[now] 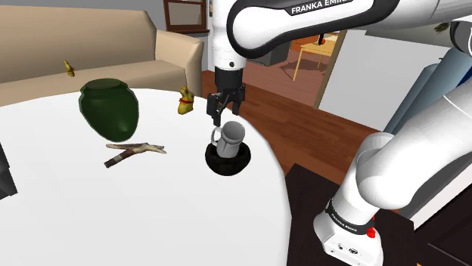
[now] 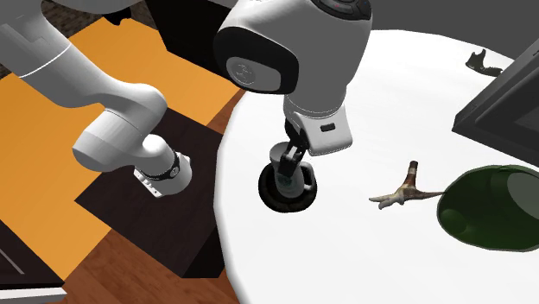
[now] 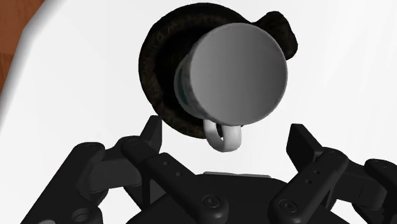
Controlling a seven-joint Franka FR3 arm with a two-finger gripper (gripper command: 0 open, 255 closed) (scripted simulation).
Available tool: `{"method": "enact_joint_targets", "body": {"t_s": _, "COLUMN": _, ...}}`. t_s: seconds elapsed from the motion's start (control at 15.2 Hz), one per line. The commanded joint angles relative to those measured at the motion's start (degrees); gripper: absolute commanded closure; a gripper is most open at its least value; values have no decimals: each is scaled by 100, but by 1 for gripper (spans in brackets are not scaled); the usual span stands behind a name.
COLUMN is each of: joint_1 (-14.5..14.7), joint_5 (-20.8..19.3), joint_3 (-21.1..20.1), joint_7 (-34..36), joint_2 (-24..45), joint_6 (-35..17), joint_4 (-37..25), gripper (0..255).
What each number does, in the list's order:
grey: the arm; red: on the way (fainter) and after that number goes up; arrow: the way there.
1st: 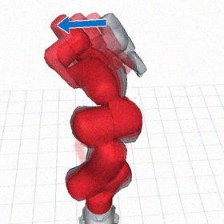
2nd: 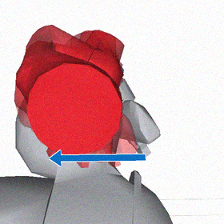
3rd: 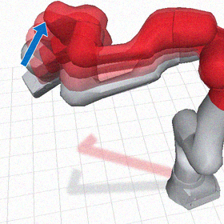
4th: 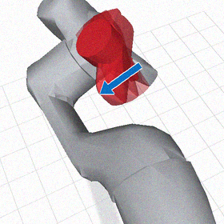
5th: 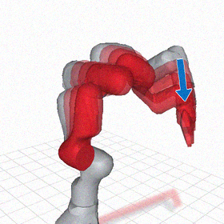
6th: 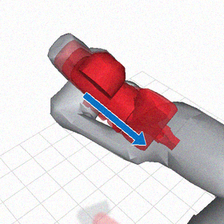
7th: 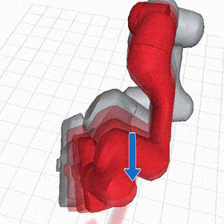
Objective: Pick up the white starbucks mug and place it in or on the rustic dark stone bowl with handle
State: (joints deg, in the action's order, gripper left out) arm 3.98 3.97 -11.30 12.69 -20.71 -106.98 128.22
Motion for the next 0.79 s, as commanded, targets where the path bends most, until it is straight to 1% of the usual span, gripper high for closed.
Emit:
{"method": "enact_joint_targets", "body": {"t_s": 0.0, "joint_1": 0, "joint_5": 0, "joint_3": 0, "joint_7": 0, "joint_2": 0, "joint_6": -2, "joint_4": 1, "gripper": 0}}
{"method": "enact_joint_targets", "body": {"t_s": 0.26, "joint_1": -15, "joint_5": -20, "joint_3": 33, "joint_7": 6, "joint_2": -20, "joint_6": 730, "joint_4": -710, "gripper": 0}}
{"method": "enact_joint_targets", "body": {"t_s": 0.73, "joint_1": -15, "joint_5": -20, "joint_3": 33, "joint_7": 6, "joint_2": -20, "joint_6": 730, "joint_4": -710, "gripper": 0}}
